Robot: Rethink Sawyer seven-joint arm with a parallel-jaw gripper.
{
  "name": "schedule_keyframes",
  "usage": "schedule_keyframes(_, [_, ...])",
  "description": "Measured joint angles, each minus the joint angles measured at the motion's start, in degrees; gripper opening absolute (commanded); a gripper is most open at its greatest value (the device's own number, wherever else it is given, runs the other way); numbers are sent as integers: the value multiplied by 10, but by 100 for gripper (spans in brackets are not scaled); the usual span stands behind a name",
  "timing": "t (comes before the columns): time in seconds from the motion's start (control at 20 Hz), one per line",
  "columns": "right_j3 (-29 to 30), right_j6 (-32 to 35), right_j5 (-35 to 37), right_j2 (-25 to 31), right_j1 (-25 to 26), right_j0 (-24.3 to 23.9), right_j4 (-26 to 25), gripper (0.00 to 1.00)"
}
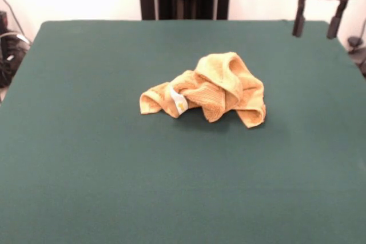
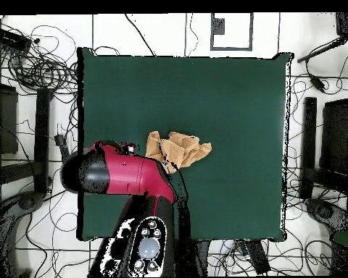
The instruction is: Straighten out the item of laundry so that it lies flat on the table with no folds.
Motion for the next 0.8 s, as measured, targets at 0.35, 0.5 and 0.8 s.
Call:
schedule_keyframes(0.35, [-1, 0, 0, 0, 15, -2, -1, 100])
schedule_keyframes(0.5, [-1, 0, 0, 0, 22, -3, -9, 100])
schedule_keyframes(0.8, [-13, 0, 0, 3, 46, -19, -34, 100])
